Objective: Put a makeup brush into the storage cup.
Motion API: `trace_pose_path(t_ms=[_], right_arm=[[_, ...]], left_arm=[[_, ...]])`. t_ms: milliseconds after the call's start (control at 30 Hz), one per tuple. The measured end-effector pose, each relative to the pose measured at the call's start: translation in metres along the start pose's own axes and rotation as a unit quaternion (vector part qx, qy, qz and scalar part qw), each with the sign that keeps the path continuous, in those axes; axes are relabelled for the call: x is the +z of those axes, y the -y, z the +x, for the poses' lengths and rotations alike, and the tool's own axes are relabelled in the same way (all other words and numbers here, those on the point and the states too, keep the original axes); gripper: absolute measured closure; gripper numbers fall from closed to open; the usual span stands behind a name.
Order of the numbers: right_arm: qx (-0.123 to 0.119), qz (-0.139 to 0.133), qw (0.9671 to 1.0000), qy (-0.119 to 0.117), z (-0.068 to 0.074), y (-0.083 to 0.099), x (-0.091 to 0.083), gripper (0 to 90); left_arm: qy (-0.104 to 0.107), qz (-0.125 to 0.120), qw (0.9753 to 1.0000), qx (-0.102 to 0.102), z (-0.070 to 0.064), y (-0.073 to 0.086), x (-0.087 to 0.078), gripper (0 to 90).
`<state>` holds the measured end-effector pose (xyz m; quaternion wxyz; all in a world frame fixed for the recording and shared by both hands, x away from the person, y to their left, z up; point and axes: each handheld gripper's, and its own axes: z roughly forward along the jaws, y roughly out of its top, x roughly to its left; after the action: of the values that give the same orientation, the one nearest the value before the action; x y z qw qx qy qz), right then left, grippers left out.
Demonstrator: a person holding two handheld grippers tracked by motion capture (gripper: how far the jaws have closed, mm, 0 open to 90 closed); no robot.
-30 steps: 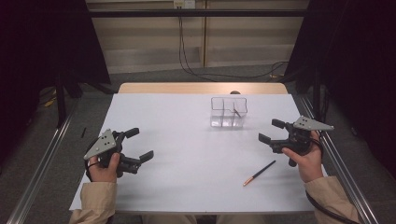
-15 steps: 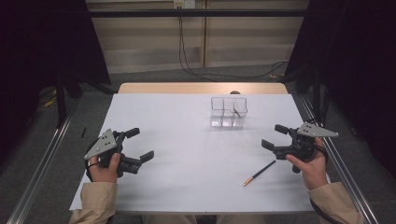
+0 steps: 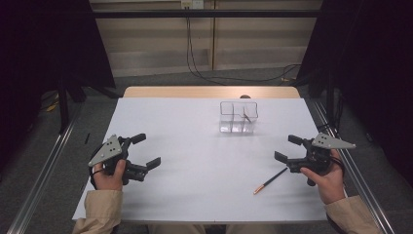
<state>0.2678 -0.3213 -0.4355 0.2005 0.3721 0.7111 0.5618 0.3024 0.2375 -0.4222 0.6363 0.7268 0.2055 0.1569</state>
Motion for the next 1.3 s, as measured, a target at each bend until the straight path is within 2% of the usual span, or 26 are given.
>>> trace_pose_path(t_ms=[167,267,300,433,533,700,800,900,967,1300], right_arm=[[0.003,-0.004,1.0,0.002,0.001,0.001,-0.004,8.0],[0.003,-0.003,1.0,0.003,0.002,0.002,-0.006,8.0],[0.002,-0.003,1.0,0.001,0.002,0.002,-0.007,8.0],[0.003,-0.005,1.0,0.0,0.004,0.003,-0.008,7.9],[0.003,-0.006,1.0,-0.002,0.005,0.003,-0.009,7.9],[0.005,-0.007,1.0,-0.003,0.006,0.004,-0.012,7.9],[0.005,-0.009,0.9999,-0.003,0.006,0.003,-0.013,7.9],[0.006,-0.011,0.9999,-0.001,0.006,0.003,-0.013,7.8],[0.007,-0.011,0.9999,-0.001,0.006,0.003,-0.013,7.8],[0.005,-0.009,0.9999,-0.005,0.008,0.002,-0.014,7.6]], left_arm=[[-0.002,0.002,1.0,0.006,0.001,0.0,-0.001,0.5],[-0.002,-0.005,1.0,-0.003,0.0,0.0,-0.001,0.4],[-0.003,0.001,1.0,0.005,0.001,0.0,-0.002,0.4],[-0.004,0.004,1.0,0.006,0.001,0.0,-0.003,0.4],[-0.006,-0.002,1.0,-0.001,0.0,0.0,-0.003,0.4],[-0.005,-0.004,1.0,-0.002,0.001,0.0,-0.002,0.4],[-0.004,0.001,1.0,0.004,0.002,0.0,-0.003,0.4],[-0.005,-0.003,1.0,0.0,0.001,0.0,-0.003,0.5],[-0.005,-0.002,1.0,0.006,0.002,-0.001,-0.002,0.4],[0.0,0.001,1.0,0.003,0.003,0.001,0.001,0.5]])
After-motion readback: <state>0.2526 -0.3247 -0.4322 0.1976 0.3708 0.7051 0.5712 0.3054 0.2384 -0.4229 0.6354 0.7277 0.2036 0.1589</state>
